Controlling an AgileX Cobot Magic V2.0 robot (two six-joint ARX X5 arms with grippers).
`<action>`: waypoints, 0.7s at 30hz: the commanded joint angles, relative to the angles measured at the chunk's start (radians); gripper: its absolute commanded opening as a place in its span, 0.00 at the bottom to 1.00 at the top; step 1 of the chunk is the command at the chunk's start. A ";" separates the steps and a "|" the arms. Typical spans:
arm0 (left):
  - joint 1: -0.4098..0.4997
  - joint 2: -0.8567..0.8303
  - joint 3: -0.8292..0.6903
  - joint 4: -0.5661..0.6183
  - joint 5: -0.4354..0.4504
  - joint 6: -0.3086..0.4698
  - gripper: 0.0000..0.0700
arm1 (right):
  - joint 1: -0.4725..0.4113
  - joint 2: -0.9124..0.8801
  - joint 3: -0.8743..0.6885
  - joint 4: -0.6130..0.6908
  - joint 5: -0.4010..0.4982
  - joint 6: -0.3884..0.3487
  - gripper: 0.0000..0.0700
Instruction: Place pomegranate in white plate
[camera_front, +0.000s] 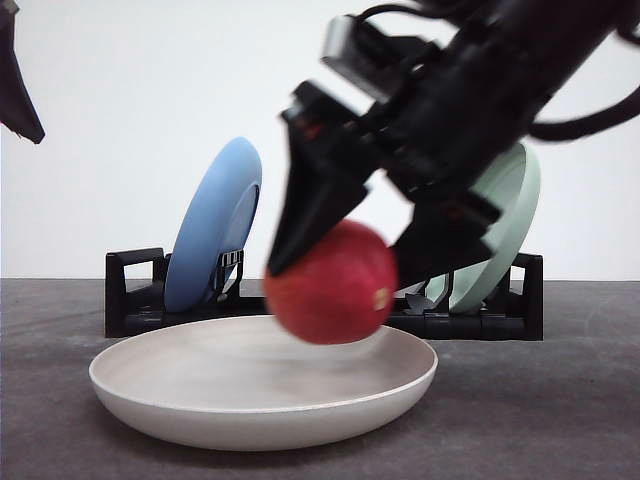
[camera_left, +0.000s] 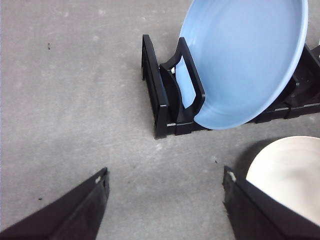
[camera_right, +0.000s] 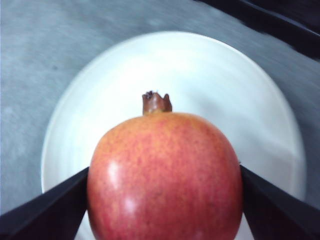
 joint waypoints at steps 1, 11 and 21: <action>-0.002 0.006 0.006 0.010 -0.003 -0.004 0.62 | 0.019 0.036 0.013 0.049 0.004 -0.027 0.74; -0.002 0.006 0.006 0.010 -0.003 -0.003 0.62 | 0.027 0.138 0.013 0.135 0.030 -0.027 0.75; -0.002 0.006 0.006 0.010 -0.003 -0.003 0.62 | 0.031 0.136 0.014 0.129 0.021 -0.012 0.95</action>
